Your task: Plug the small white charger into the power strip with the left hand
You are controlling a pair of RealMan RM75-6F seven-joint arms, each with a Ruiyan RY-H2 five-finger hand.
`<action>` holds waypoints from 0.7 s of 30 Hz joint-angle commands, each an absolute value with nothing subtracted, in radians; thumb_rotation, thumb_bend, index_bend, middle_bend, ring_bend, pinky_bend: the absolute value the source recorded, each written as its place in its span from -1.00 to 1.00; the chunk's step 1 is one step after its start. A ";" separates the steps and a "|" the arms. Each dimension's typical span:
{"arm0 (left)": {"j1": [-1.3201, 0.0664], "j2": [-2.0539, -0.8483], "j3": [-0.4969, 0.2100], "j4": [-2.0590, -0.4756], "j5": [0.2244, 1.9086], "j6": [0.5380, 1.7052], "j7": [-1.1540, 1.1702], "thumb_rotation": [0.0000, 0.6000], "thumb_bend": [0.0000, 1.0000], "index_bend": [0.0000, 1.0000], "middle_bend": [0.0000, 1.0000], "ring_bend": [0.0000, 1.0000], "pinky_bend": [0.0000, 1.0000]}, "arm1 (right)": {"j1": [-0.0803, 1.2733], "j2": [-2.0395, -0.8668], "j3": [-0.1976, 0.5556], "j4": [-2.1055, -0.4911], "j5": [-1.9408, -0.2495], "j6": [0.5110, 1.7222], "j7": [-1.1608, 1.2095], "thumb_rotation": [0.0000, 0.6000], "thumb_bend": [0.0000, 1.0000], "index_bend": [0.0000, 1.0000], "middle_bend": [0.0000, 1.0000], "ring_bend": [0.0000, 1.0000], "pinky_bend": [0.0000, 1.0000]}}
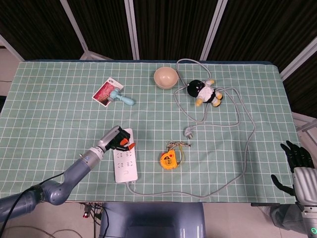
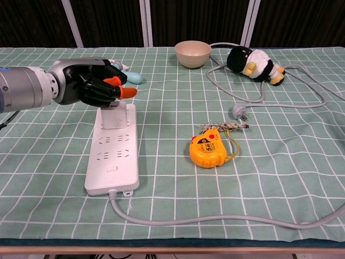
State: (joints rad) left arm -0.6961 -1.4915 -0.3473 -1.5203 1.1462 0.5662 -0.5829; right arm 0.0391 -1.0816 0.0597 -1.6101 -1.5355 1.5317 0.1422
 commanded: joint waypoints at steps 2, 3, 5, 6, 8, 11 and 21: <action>-0.700 -1.492 -0.338 -1.518 1.145 0.569 -0.581 1.00 -0.33 0.87 1.00 1.00 1.00 | 0.039 -1.081 0.060 -1.611 -1.535 1.532 0.143 1.00 -0.31 -0.87 -1.00 -1.00 -1.00; -0.700 -1.491 -0.336 -1.518 1.145 0.571 -0.580 1.00 -0.33 0.87 1.00 1.00 1.00 | 0.039 -1.081 0.060 -1.611 -1.535 1.532 0.143 1.00 -0.31 -0.87 -1.00 -1.00 -1.00; -0.700 -1.489 -0.333 -1.518 1.142 0.576 -0.578 1.00 -0.33 0.87 1.00 1.00 1.00 | 0.039 -1.081 0.061 -1.611 -1.535 1.532 0.143 1.00 -0.31 -0.87 -1.00 -1.00 -1.00; -0.699 -1.488 -0.331 -1.517 1.139 0.579 -0.578 1.00 -0.33 0.87 1.00 1.00 1.00 | 0.039 -1.081 0.060 -1.611 -1.535 1.532 0.144 1.00 -0.31 -0.87 -1.00 -1.00 -1.00; -0.698 -1.487 -0.327 -1.516 1.133 0.582 -0.577 1.00 -0.33 0.87 1.00 1.00 1.00 | 0.039 -1.082 0.061 -1.610 -1.535 1.532 0.143 1.00 -0.31 -0.87 -1.00 -1.00 -1.00; -0.698 -1.490 -0.321 -1.511 1.126 0.587 -0.573 1.00 -0.33 0.87 1.00 1.00 1.00 | 0.039 -1.082 0.061 -1.611 -1.535 1.532 0.143 1.00 -0.30 -0.87 -1.00 -1.00 -1.00; -0.701 -1.502 -0.317 -1.512 1.126 0.618 -0.569 1.00 -0.33 0.87 1.00 1.00 1.00 | 0.039 -1.082 0.062 -1.610 -1.535 1.533 0.147 1.00 -0.31 -0.87 -1.00 -1.00 -1.00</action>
State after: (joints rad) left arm -0.7023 -1.5008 -0.3150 -1.5098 1.1228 0.6105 -0.5695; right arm 0.0389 -1.0824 0.0615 -1.6098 -1.5353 1.5330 0.1474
